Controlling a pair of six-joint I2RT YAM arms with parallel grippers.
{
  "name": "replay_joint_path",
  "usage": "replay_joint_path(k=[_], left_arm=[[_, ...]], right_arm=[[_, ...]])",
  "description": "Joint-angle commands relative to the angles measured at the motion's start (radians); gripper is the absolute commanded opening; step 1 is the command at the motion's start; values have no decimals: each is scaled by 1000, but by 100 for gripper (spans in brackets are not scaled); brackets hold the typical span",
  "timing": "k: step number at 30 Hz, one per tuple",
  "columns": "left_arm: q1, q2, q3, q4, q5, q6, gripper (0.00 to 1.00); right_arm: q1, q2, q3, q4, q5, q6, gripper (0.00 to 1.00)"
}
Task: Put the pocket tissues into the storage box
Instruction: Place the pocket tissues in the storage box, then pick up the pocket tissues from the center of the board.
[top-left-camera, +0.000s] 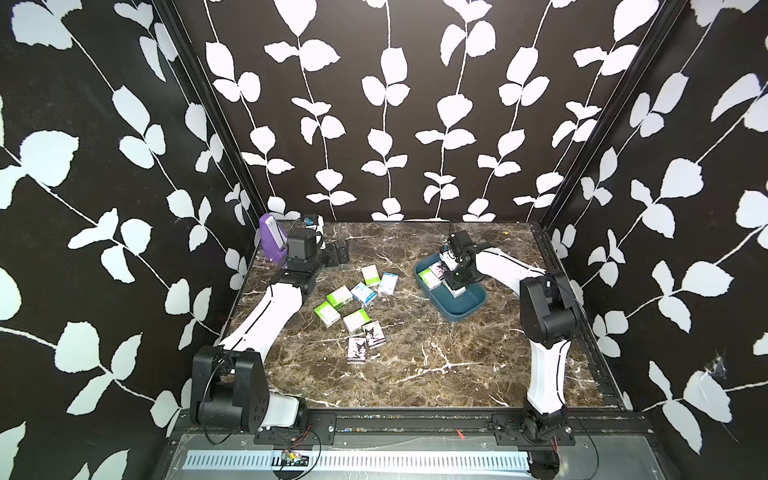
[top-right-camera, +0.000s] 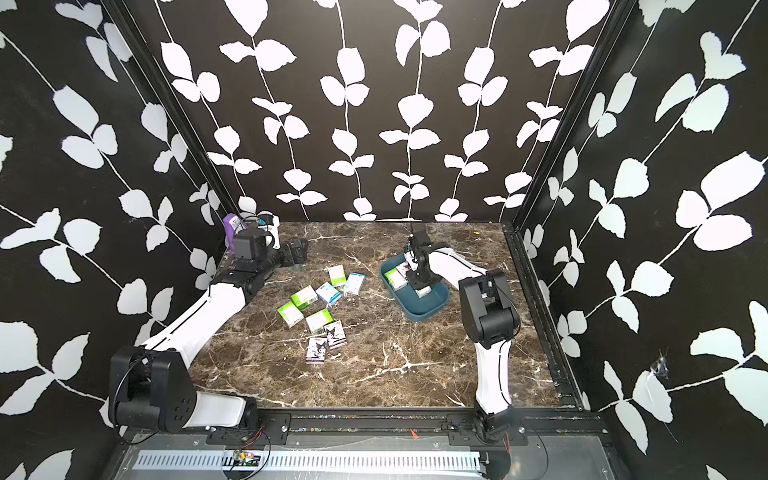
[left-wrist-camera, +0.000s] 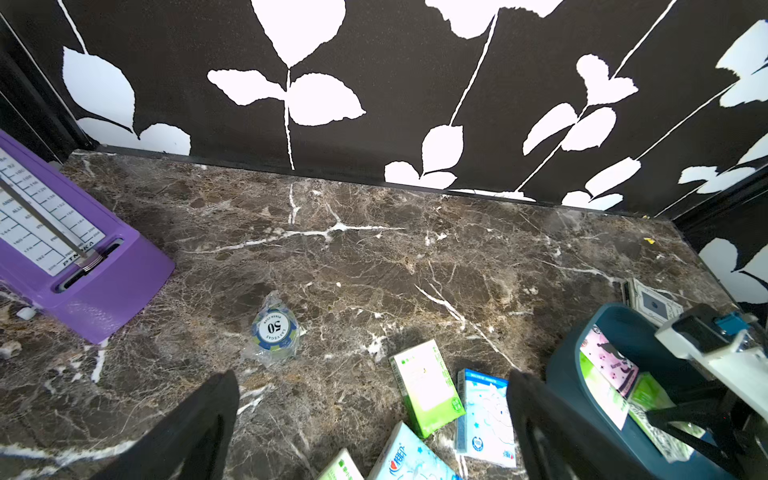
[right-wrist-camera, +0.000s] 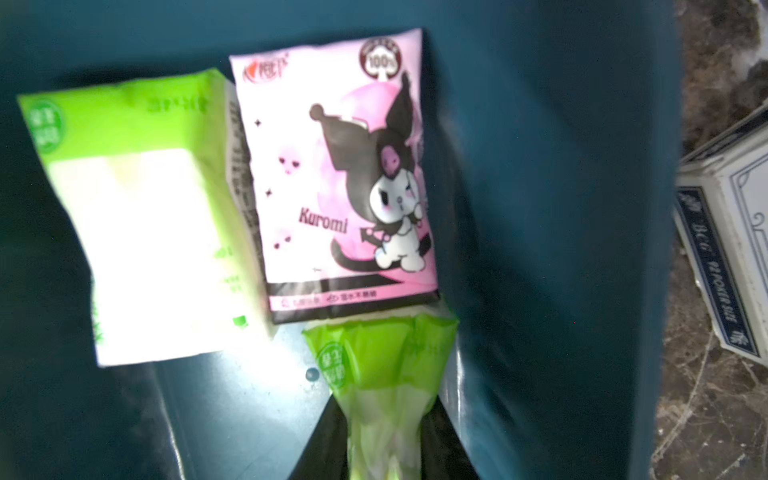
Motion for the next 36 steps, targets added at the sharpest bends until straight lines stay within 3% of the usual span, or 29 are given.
replay_joint_path(k=[1, 5, 9, 15, 30, 36], left_arm=[[4, -33, -6, -10, -10, 16, 99], [4, -33, -7, -10, -10, 18, 99], [4, -33, -7, -11, -10, 16, 99], [4, -34, -5, -10, -9, 15, 99], [4, -20, 24, -18, -8, 13, 99], [5, 5, 16, 7, 8, -38, 99]], right_arm=[[2, 21, 32, 5, 20, -9, 26], [2, 20, 35, 12, 18, -21, 30], [1, 22, 41, 11, 20, -29, 46], [1, 4, 46, 11, 19, -35, 57], [8, -137, 49, 29, 15, -52, 69], [68, -231, -6, 120, -46, 30, 72]])
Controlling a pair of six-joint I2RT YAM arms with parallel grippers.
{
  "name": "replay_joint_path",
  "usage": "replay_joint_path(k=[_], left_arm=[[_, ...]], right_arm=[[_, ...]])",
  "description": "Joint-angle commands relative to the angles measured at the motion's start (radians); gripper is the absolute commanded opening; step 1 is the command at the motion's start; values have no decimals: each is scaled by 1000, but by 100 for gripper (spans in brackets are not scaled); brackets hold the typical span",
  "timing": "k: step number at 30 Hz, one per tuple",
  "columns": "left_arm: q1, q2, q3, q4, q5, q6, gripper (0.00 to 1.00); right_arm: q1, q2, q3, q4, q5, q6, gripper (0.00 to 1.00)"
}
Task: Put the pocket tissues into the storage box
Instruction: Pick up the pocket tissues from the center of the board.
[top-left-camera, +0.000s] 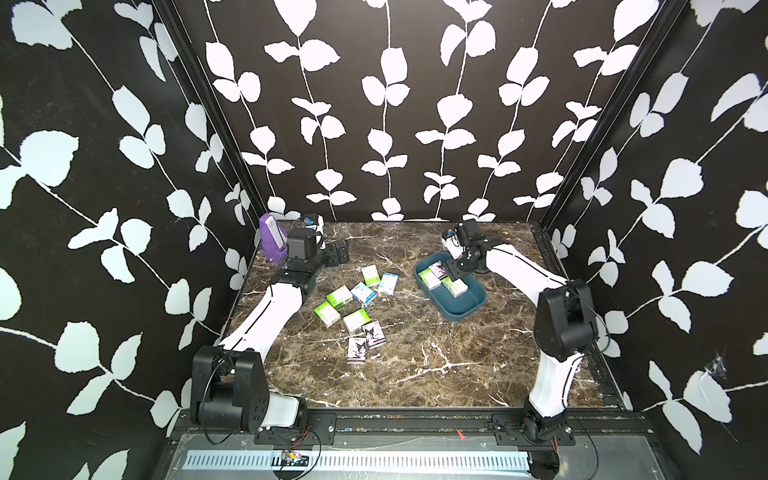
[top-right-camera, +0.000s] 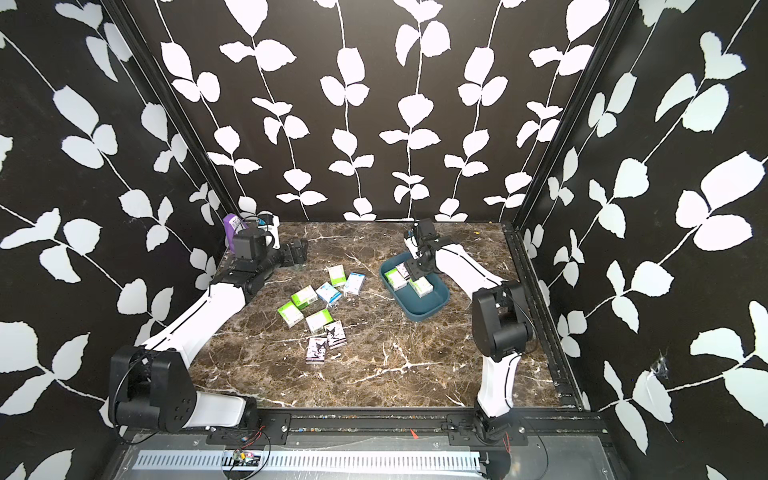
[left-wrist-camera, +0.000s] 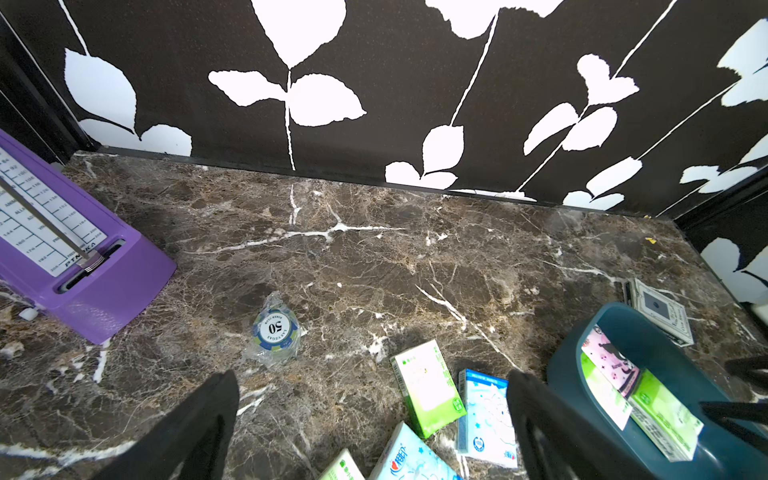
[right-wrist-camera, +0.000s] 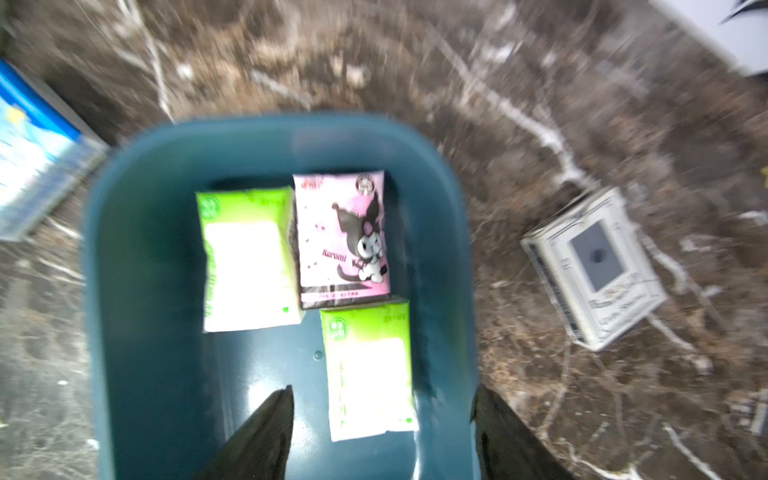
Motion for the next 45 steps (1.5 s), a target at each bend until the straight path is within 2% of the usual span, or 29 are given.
replay_joint_path(k=[1, 5, 10, 20, 25, 32, 45], left_arm=[[4, 9, 11, 16, 14, -41, 99], [4, 20, 8, 31, 25, -62, 99], [6, 6, 17, -1, -10, -40, 99], [20, -4, -20, 14, -6, -72, 99], [20, 5, -16, 19, 6, -79, 99], [26, -9, -19, -9, -25, -36, 99], [34, -6, -20, -19, -34, -8, 99]], right_arm=[[73, -61, -25, 102, -46, 70, 72], [191, -40, -9, 122, -6, 108, 73], [288, -9, 27, 120, -68, 182, 73], [463, 20, -89, 129, -122, 325, 74], [500, 94, -38, 110, -168, 340, 75], [535, 196, 42, 35, -171, 304, 76], [558, 232, 113, -10, -225, 278, 78]])
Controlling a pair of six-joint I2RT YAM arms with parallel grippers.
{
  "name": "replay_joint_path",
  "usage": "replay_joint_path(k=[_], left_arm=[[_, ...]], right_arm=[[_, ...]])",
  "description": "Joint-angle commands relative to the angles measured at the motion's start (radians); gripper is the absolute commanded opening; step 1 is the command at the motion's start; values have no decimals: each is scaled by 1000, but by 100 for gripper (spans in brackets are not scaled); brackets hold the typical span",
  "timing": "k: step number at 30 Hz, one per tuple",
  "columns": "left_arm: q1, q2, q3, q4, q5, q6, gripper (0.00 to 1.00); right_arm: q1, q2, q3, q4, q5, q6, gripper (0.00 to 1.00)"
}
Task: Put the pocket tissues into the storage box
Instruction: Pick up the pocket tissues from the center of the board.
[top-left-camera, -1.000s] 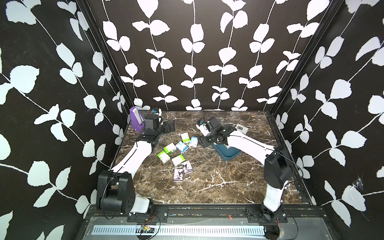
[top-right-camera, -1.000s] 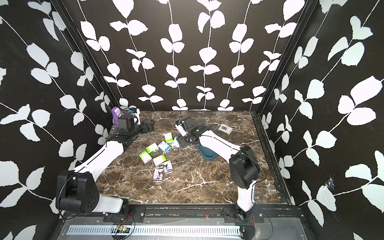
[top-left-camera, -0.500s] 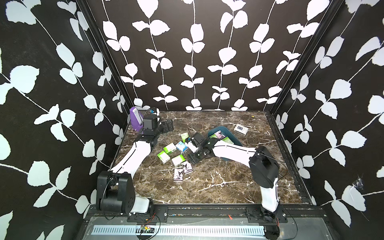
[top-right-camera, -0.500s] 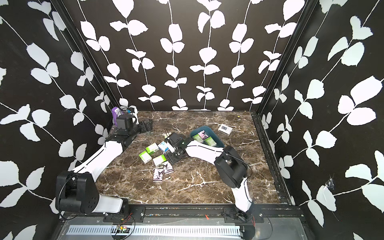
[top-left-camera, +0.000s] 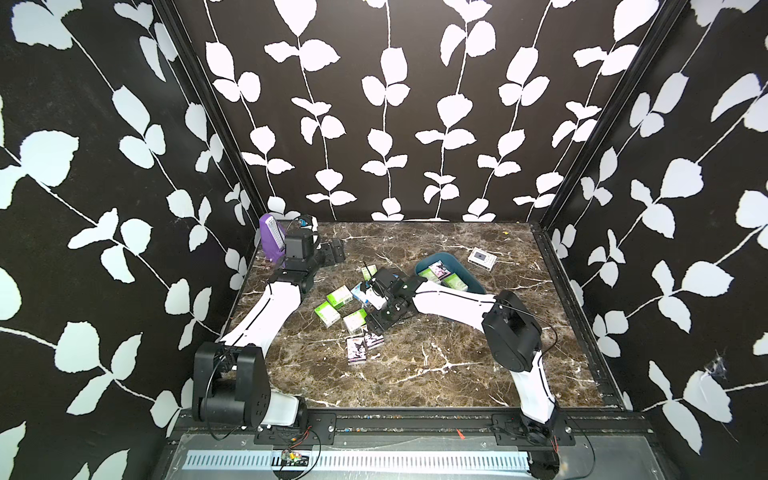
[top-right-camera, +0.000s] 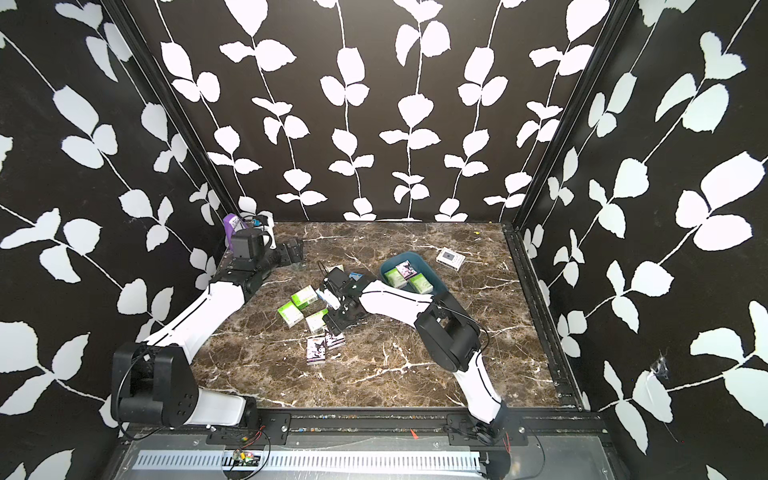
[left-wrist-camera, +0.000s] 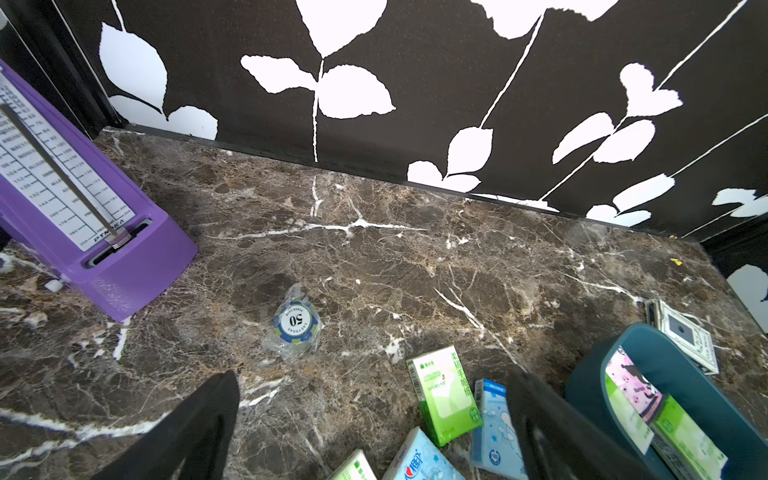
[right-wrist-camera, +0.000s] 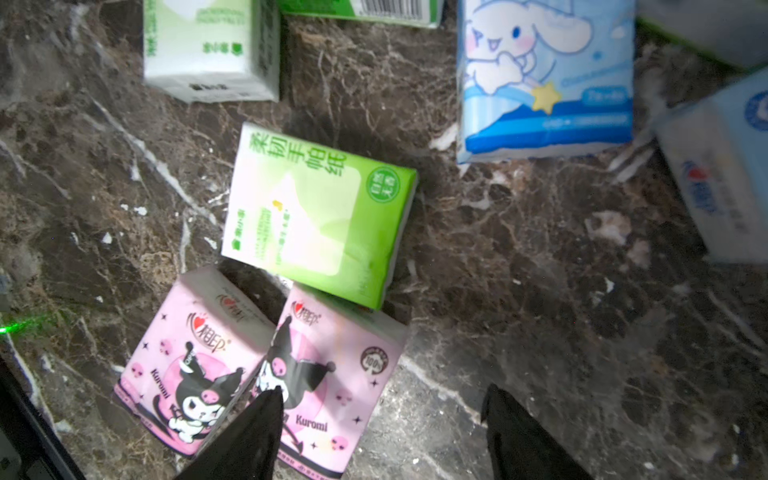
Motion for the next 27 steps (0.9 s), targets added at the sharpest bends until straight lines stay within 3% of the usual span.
replay_joint_path(k=[1, 22, 27], left_arm=[[4, -27, -21, -20, -12, 22, 99], [17, -48, -31, -45, -34, 66, 99], [21, -49, -28, -45, -35, 68, 99]], right_arm=[[9, 11, 41, -36, -24, -11, 78], [46, 150, 217, -188, -27, -67, 78], [49, 173, 229, -234, 10, -81, 73]])
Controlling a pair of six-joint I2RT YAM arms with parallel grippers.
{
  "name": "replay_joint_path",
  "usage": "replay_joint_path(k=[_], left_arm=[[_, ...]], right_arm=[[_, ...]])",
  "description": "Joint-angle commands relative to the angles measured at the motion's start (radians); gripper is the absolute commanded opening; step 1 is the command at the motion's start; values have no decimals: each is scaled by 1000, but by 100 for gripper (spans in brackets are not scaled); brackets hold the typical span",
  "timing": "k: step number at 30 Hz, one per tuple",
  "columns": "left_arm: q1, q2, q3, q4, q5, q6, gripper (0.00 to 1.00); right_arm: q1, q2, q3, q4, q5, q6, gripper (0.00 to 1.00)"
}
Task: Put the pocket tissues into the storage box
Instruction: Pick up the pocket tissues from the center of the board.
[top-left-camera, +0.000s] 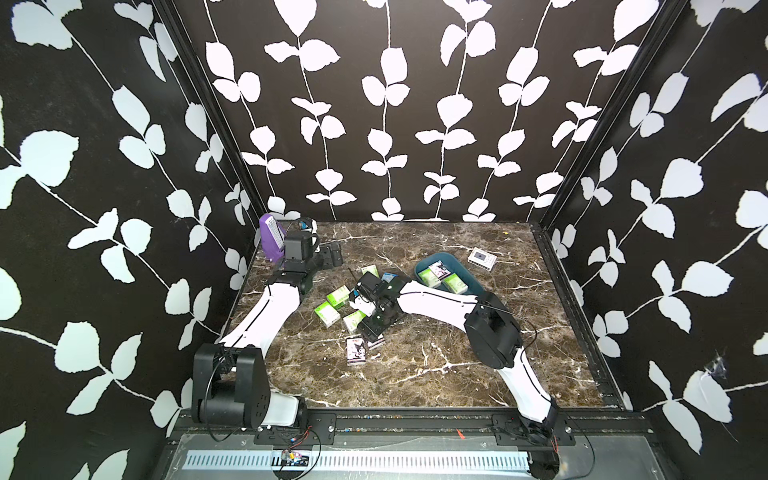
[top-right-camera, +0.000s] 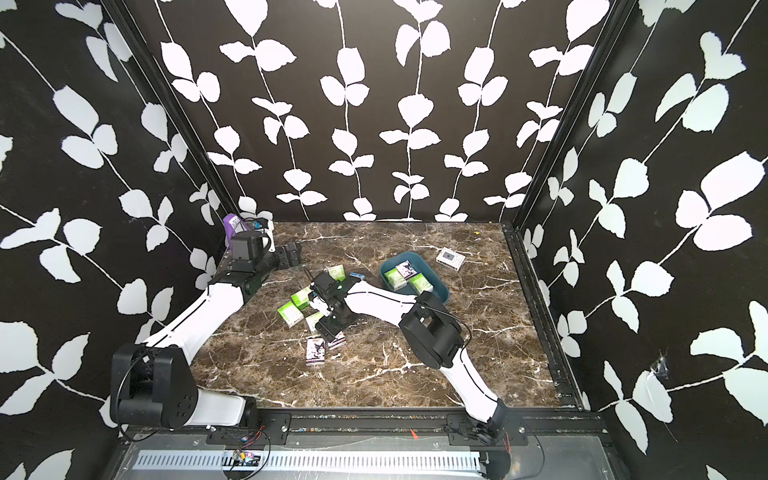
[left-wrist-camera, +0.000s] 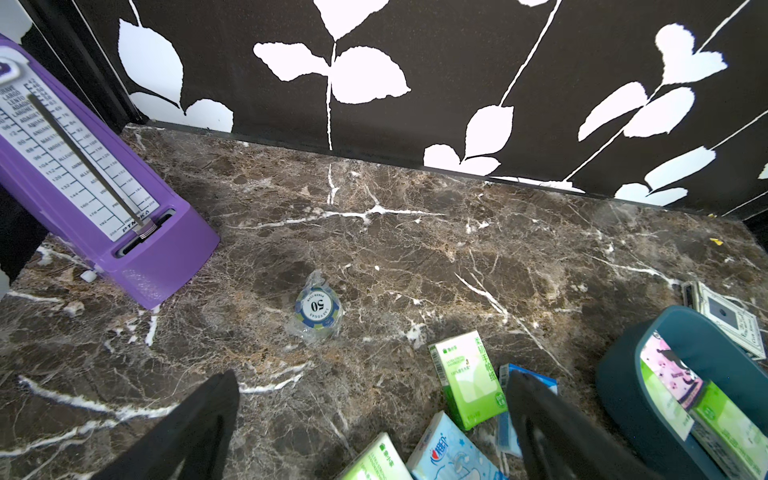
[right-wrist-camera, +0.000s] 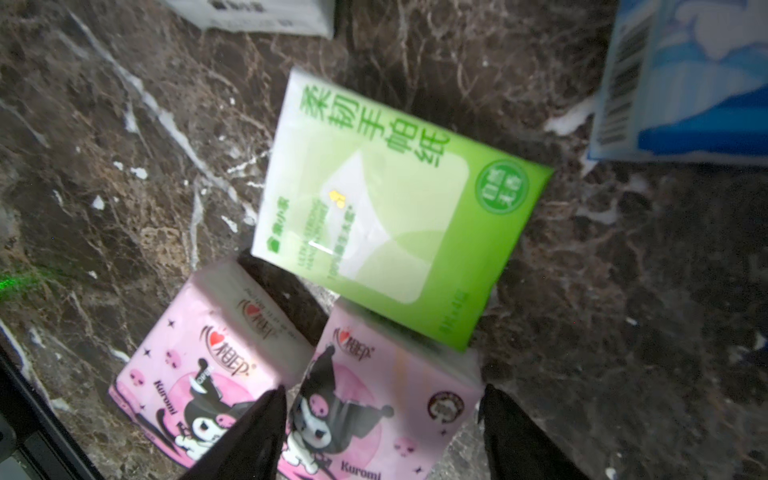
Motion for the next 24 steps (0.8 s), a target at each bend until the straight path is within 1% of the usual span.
replay_joint_path(k=[1, 10, 19, 24], left_arm=[[9, -38, -13, -12, -7, 16, 99], [8, -33, -8, -8, 1, 11, 99], [9, -28, 3, -8, 6, 10, 99], [8, -29, 4, -10, 6, 8, 99]], right_arm=[[9, 26, 29, -60, 41, -20, 72], [7, 14, 13, -97, 138, -69, 67], [-10, 1, 18, -99, 162, -96, 67], [-10, 8, 32, -85, 165, -98, 64]])
